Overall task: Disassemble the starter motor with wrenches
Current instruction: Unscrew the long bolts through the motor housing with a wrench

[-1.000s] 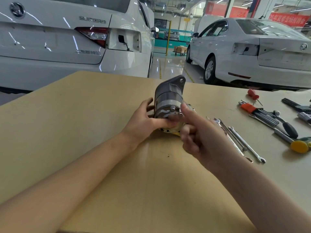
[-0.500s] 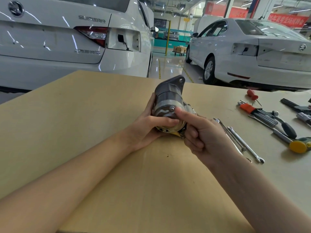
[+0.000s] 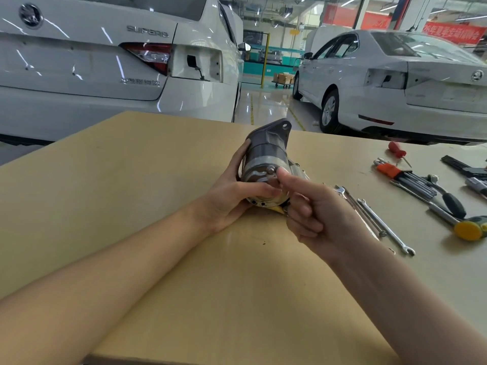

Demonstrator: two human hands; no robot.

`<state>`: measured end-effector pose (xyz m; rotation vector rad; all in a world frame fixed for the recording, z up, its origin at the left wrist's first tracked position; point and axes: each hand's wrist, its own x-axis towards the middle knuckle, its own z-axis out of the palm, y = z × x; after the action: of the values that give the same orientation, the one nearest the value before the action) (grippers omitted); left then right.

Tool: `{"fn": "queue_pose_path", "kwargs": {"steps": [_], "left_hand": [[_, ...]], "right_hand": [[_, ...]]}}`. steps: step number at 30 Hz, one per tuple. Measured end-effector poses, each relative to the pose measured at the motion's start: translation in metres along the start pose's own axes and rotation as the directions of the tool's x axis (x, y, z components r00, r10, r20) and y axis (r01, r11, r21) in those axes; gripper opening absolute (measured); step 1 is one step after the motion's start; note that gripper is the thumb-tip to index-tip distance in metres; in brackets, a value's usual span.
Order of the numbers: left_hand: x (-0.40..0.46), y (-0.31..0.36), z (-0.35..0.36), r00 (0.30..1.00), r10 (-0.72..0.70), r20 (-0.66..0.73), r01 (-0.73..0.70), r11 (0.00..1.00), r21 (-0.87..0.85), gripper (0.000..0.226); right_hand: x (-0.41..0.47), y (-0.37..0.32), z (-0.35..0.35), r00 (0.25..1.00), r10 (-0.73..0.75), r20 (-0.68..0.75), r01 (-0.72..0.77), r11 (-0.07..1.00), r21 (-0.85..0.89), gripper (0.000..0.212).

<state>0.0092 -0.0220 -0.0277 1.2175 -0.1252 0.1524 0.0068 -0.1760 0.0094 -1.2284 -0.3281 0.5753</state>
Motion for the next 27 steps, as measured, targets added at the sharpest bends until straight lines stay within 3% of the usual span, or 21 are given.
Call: {"fn": "queue_pose_path", "kwargs": {"steps": [2, 7, 10, 14, 16, 23, 27], "left_hand": [[-0.0009, -0.0006, 0.0002, 1.000, 0.008, -0.005, -0.008, 1.000, 0.002, 0.110], [0.0002, -0.0023, -0.0023, 1.000, 0.009, -0.021, -0.009, 1.000, -0.021, 0.108], [0.0005, -0.0029, -0.0039, 0.999, 0.003, -0.034, -0.004, 1.000, -0.025, 0.105], [0.0007, -0.0040, -0.0050, 0.999, 0.005, -0.033, -0.006, 0.999, -0.037, 0.102], [0.0004, -0.0043, -0.0048, 1.000, 0.013, -0.029, -0.014, 0.999, -0.031, 0.103], [0.0016, -0.0090, -0.0045, 0.998, 0.046, -0.042, -0.046, 0.999, 0.004, 0.101], [-0.0008, -0.0086, -0.0036, 0.998, 0.034, -0.047, -0.033, 0.999, 0.020, 0.107]], "right_hand": [[-0.0005, 0.0006, 0.0001, 0.993, -0.083, -0.081, 0.073, 0.990, -0.124, 0.028], [-0.0009, 0.0011, 0.0001, 0.981, -0.137, -0.140, 0.124, 0.987, -0.100, 0.031], [-0.0032, -0.0007, -0.0008, 0.997, -0.040, -0.063, 0.036, 0.997, -0.072, 0.030], [-0.0047, -0.0033, 0.0008, 0.990, 0.056, 0.127, -0.081, 0.976, 0.203, 0.029], [-0.0041, -0.0037, 0.0013, 0.988, 0.060, 0.140, -0.093, 0.965, 0.247, 0.023], [-0.0055, -0.0031, -0.0005, 0.998, -0.008, -0.064, 0.006, 0.999, -0.032, 0.024], [-0.0080, -0.0035, -0.0038, 0.996, 0.089, -0.015, -0.089, 0.996, 0.020, 0.042]]}}
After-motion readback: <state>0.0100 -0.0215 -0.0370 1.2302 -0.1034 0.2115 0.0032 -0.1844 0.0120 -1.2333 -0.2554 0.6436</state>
